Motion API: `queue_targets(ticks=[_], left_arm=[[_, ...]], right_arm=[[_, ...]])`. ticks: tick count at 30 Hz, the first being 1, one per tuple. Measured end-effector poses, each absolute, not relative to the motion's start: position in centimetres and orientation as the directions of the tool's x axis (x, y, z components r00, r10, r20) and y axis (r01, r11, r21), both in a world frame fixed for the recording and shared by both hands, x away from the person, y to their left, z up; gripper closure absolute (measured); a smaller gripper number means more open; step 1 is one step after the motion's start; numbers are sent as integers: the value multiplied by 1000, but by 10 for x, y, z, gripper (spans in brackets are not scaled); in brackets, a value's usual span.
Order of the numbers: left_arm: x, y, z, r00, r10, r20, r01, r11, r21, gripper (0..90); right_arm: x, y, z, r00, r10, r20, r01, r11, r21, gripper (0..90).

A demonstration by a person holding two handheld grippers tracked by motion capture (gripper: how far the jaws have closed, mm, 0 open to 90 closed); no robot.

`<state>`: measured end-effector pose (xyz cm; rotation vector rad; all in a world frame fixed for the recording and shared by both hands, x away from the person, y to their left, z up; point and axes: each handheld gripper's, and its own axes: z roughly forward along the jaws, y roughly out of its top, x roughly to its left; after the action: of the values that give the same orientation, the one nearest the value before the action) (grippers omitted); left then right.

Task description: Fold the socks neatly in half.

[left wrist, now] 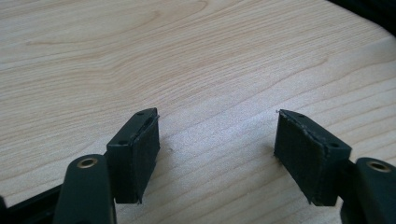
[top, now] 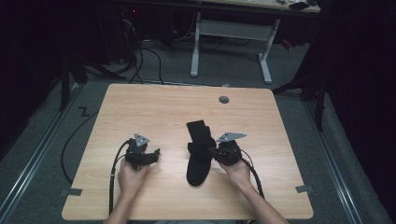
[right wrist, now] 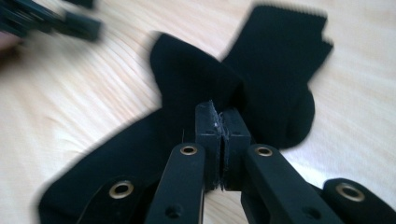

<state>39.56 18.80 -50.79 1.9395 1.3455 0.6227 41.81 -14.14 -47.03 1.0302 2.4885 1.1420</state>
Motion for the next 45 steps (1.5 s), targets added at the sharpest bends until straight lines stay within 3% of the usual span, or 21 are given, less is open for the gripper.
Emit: queue_targets(ticks=[4, 9, 13, 18, 22, 26, 33, 37, 45], left_arm=[[396, 188, -508, 349, 937, 2, 608, -228, 760, 313], [396, 188, -508, 349, 937, 3, 608, -229, 760, 313], [396, 188, -508, 349, 937, 3, 608, -229, 760, 313], [396, 188, -508, 349, 937, 3, 609, -230, 759, 313], [396, 188, -508, 349, 937, 3, 608, -229, 760, 313], [396, 188, -508, 349, 937, 3, 608, -229, 760, 313], [396, 188, -508, 349, 937, 3, 608, -229, 760, 313], [396, 188, -508, 349, 937, 2, 608, -228, 760, 313], [396, 188, -508, 349, 937, 2, 608, -229, 760, 313]], right_arm=[[422, -139, -484, -714, 699, 46, 528, 493, 692, 830], [414, -144, -475, -718, 696, 30, 485, 470, 737, 750], [397, -149, -461, -735, 679, 1, 413, 447, 793, 759], [382, -138, -461, -788, 613, -57, 336, 505, 795, 784], [387, -128, -471, -800, 599, -38, 358, 528, 770, 789], [399, -127, -478, -784, 621, -9, 396, 511, 763, 873], [420, -131, -474, -716, 698, -21, 438, 471, 766, 877], [433, -129, -495, -694, 720, -18, 498, 498, 709, 874], [430, -137, -486, -690, 724, -14, 487, 478, 731, 741]])
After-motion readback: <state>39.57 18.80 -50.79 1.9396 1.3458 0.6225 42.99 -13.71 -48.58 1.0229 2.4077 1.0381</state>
